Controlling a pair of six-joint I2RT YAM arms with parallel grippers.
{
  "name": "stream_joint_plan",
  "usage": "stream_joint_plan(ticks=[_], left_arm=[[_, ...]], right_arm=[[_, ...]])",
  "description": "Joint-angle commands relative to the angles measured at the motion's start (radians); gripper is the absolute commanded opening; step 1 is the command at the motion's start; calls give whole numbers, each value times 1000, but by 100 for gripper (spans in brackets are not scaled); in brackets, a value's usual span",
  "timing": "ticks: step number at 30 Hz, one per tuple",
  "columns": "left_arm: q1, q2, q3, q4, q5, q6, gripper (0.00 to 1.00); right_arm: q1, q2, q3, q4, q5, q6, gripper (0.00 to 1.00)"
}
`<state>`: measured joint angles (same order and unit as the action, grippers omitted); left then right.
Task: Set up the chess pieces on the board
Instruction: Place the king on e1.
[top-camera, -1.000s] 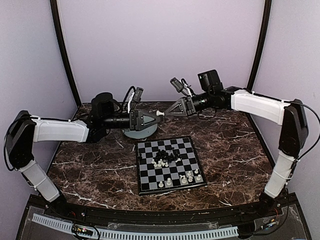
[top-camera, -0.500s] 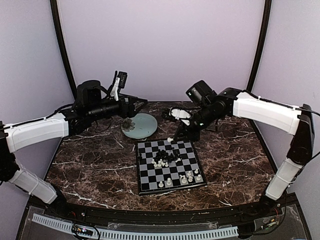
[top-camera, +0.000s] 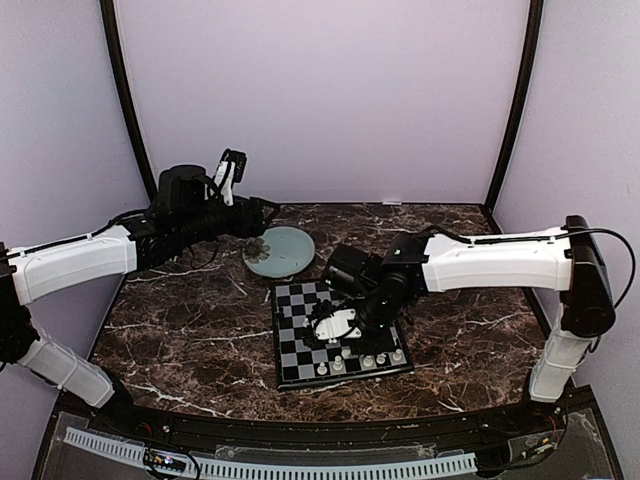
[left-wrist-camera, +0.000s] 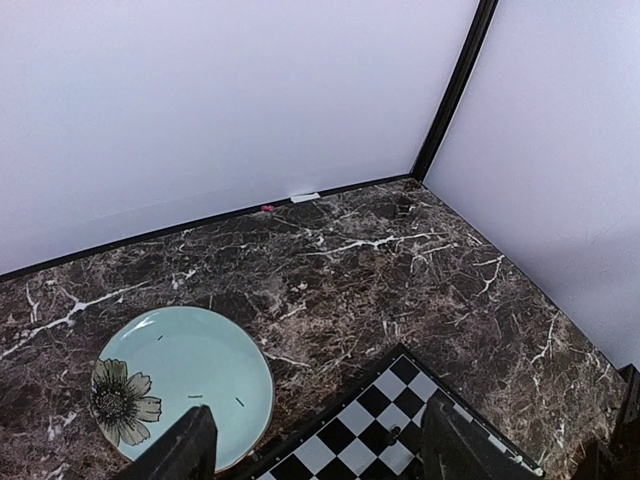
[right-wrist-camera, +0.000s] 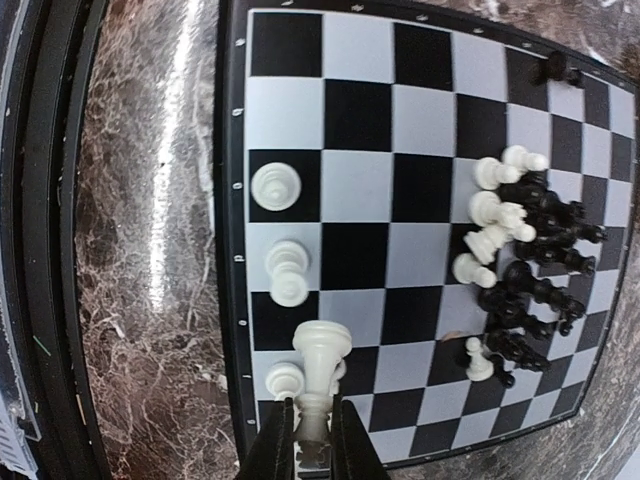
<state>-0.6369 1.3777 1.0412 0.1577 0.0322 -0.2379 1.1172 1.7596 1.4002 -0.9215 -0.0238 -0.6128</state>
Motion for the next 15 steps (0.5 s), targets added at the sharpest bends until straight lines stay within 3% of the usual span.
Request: stream_joint_plan(ticks=[1, 15], left_arm=[[4, -20, 29, -12, -20, 13, 72], [4, -27, 29, -12, -19, 5, 72]], right_arm=[[55, 33, -26, -42, 73, -25, 11], [94, 89, -13, -61, 117, -23, 12]])
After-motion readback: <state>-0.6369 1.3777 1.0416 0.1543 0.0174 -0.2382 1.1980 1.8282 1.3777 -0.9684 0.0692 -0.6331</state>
